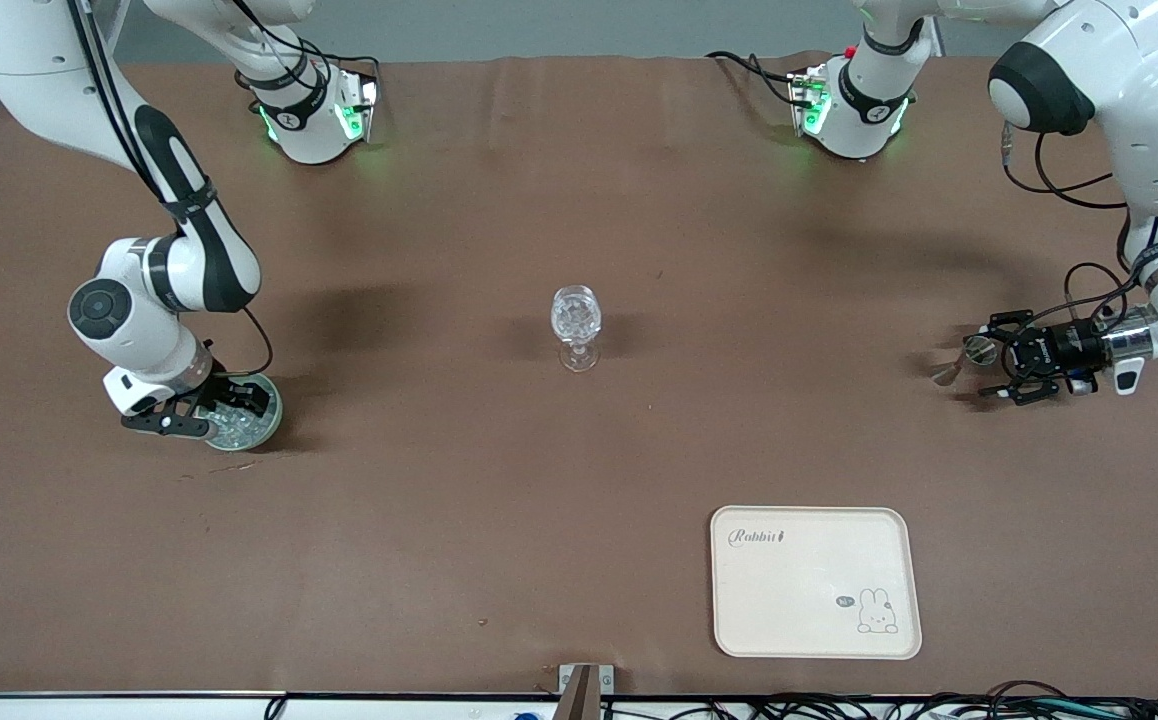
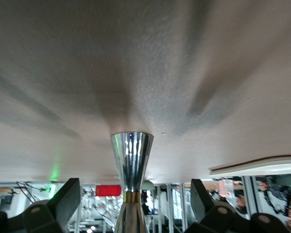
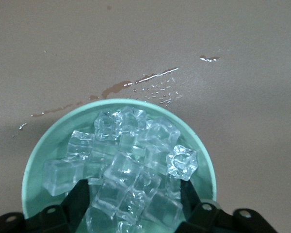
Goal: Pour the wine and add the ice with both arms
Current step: 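Pinch ice cubes with the right gripper while the left gripper lifts the jigger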
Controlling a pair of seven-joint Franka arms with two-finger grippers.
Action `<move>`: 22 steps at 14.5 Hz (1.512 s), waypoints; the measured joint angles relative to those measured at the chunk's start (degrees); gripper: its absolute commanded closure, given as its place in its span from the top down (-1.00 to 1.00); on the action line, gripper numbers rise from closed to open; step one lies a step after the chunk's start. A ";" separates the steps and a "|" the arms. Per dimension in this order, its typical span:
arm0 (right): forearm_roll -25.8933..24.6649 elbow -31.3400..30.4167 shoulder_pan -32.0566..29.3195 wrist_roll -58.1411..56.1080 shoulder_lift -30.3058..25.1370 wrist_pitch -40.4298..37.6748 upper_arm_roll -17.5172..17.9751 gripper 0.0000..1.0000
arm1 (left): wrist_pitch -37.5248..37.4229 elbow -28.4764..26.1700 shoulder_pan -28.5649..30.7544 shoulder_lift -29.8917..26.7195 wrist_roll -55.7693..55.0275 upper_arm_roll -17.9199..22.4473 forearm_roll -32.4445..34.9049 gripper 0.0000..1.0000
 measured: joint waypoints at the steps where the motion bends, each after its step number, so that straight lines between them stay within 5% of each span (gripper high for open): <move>1: 0.00 0.11 0.17 0.90 0.07 -0.01 0.04 -0.19 | -0.01 -0.67 -0.15 0.00 0.06 -0.05 -0.56 1.00; 4: 0.00 0.30 0.76 2.92 0.16 -0.08 0.21 -0.40 | -0.17 -1.22 -0.18 -0.01 0.17 -0.34 -1.12 0.97; 6: 0.00 0.35 0.78 3.00 0.20 -0.16 0.19 -0.75 | -0.47 -1.38 -0.18 -0.01 0.17 -0.49 -1.19 0.80; 10: 0.00 2.05 0.78 3.01 0.27 -4.11 0.19 -0.98 | -2.48 -1.76 0.21 -0.01 0.81 -0.49 -1.85 0.24; 13: 0.00 5.78 0.78 3.06 0.27 -10.92 0.20 -0.98 | -3.09 -1.87 0.49 -0.01 1.06 -0.48 -2.13 -0.53; 17: 0.02 11.92 0.79 3.42 0.28 -20.60 0.31 -0.98 | -4.05 -2.32 0.60 -0.01 1.07 -0.48 -3.74 -0.99; 22: 0.06 19.37 0.89 3.93 0.20 -31.07 0.51 -0.97 | -8.35 -2.59 0.74 -0.02 1.07 -0.39 -3.78 -0.88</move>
